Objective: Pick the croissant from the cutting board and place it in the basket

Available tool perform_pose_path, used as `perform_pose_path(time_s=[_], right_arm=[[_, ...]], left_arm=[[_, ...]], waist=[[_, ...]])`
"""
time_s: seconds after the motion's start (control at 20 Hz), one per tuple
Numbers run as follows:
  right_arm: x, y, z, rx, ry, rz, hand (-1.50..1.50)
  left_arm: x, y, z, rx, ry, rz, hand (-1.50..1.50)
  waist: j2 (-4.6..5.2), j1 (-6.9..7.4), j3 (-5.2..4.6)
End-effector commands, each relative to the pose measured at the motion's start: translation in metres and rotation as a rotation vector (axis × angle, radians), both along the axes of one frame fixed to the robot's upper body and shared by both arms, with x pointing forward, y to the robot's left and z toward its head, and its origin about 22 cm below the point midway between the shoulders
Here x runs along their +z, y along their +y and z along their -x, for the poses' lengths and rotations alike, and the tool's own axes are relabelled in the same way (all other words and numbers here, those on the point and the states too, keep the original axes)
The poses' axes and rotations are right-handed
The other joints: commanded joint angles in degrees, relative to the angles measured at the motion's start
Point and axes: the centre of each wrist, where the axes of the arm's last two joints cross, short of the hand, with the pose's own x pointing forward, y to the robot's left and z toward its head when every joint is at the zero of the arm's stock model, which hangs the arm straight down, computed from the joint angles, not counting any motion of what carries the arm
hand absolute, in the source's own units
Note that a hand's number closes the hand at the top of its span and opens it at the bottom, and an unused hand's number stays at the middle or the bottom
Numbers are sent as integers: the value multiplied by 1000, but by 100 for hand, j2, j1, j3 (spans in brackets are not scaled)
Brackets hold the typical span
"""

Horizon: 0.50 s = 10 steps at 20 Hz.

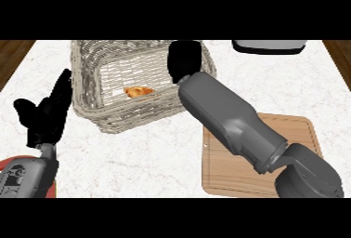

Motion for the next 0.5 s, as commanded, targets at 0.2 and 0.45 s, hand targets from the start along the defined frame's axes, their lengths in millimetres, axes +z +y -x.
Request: perform_pose_path(time_s=[0.2,0.45], right_arm=[[-34,-10,9,-51,131,-50,150],[-29,-14,3,-157,182,-15,150]], left_arm=[[-7,-8,-6,-12,3,-9,0],[6,-19,-11,-7,-13,8,0]], waist=[[82,30,12],[71,50,14]])
